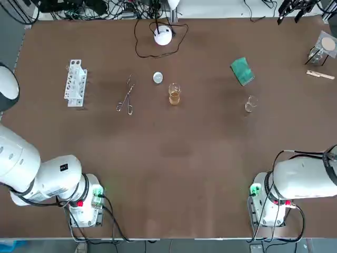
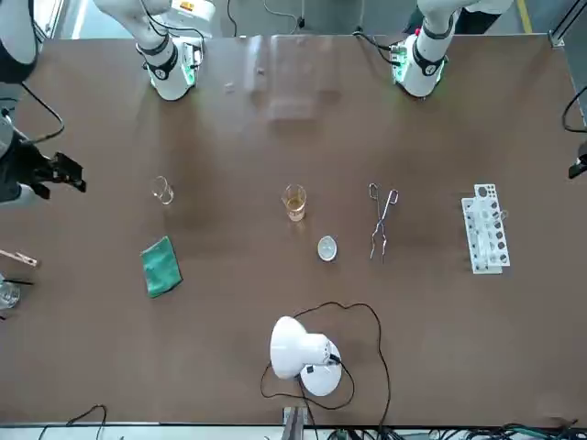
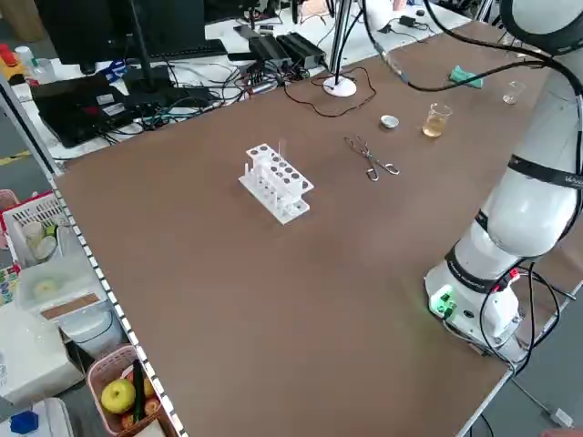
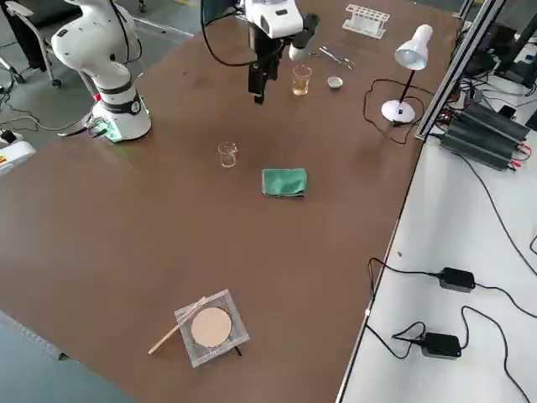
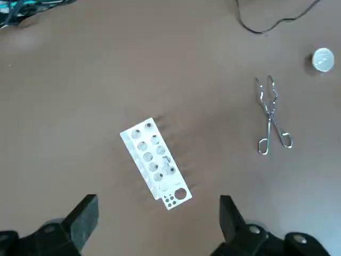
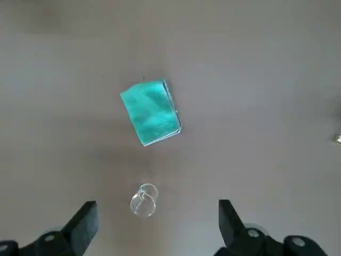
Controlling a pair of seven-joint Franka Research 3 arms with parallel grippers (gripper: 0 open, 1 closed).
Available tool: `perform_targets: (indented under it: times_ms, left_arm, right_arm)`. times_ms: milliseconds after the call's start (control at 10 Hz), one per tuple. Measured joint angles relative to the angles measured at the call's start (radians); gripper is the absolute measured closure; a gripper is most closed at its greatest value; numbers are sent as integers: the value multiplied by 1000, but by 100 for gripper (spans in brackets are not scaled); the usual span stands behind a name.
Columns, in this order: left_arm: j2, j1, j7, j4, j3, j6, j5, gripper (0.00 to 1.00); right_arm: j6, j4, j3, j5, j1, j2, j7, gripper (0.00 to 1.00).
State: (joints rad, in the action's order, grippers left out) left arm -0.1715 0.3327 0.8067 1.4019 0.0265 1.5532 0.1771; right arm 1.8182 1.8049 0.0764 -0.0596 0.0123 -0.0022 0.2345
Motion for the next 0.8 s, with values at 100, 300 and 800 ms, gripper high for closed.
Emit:
perform_targets:
  times_ms: [100, 300, 800]
  left_arm:
    - [-30, 61, 125, 3, -1, 0, 67, 0]
    - [-116, 142, 353, 3, -1, 4, 184, 0]
    - [-257, 267, 958, 34, 3, -1, 469, 1]
  right_arm:
    - [71, 56, 0, -14, 5, 0, 31, 0]
    - [193, 157, 1, -51, 21, 1, 115, 0]
    - [356, 304, 0, -80, 33, 0, 322, 0]
